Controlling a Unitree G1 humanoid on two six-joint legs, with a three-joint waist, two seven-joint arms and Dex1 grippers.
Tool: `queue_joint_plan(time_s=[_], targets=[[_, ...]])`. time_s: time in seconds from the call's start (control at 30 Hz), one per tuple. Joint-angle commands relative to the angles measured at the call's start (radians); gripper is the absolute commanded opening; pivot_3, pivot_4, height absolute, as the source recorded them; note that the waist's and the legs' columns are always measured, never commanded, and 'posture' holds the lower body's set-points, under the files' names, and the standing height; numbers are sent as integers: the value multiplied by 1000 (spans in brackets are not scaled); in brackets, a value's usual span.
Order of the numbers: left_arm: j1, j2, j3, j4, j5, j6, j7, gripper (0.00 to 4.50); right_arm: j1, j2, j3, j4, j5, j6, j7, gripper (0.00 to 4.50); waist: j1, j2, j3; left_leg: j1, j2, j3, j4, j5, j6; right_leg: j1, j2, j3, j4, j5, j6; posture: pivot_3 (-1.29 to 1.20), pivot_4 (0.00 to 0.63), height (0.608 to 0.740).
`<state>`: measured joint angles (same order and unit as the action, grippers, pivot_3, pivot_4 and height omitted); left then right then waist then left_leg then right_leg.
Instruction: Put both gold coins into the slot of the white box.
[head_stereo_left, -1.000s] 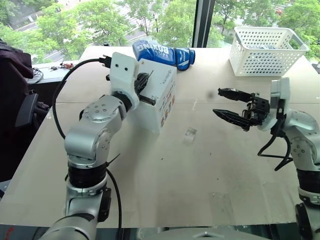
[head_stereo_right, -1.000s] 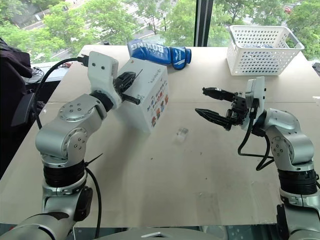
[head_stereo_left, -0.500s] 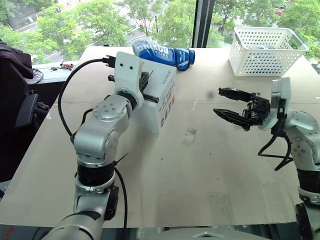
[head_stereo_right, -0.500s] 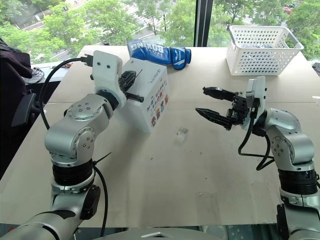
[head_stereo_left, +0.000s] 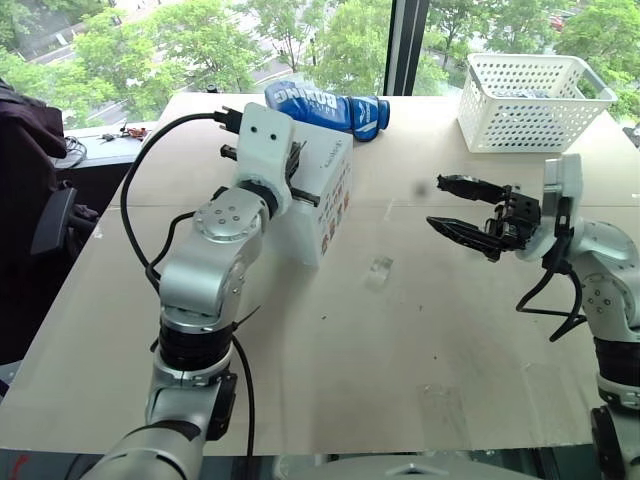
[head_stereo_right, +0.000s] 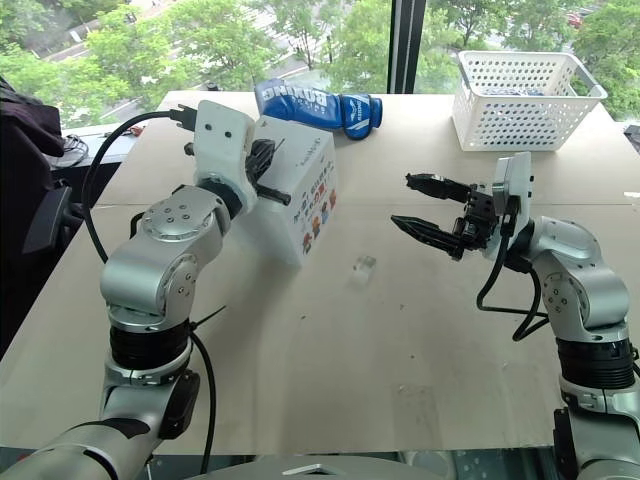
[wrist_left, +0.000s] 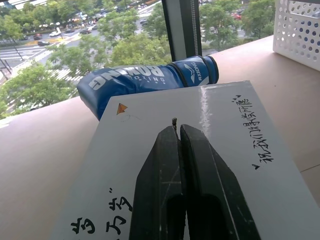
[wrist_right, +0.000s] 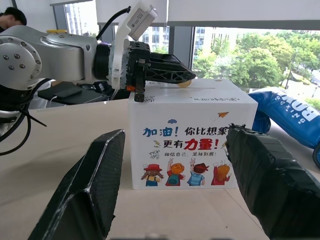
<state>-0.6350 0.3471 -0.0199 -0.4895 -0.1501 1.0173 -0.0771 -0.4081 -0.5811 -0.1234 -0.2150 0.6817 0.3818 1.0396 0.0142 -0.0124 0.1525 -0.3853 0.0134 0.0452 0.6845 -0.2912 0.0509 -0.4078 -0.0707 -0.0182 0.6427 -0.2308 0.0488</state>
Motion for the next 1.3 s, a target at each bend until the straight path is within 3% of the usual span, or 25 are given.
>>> queue_joint_plan(time_s=[0.03, 0.33, 1.3], targets=[[19, -16, 19, 32, 18, 28, 18, 70, -16, -5, -25, -20, 15, -12, -2, 3500, 0, 0, 0, 0, 0, 0, 0, 0, 0, 0, 0, 0, 0, 0, 0, 0, 150, 740], [39, -61, 65, 36, -3, 61, 9, 70, -21, -3, -23, -16, 11, -17, -2, 3500, -1, 0, 0, 0, 0, 0, 0, 0, 0, 0, 0, 0, 0, 0, 0, 0, 150, 740], [47, -45, 91, 51, -40, 166, -73, 70, -7, 4, -30, -22, 12, -29, -18, 3500, -2, 2, -2, 2, 1, 2, -1, -1, 1, 0, 0, 2, 0, 0, 0, 0, 150, 740]])
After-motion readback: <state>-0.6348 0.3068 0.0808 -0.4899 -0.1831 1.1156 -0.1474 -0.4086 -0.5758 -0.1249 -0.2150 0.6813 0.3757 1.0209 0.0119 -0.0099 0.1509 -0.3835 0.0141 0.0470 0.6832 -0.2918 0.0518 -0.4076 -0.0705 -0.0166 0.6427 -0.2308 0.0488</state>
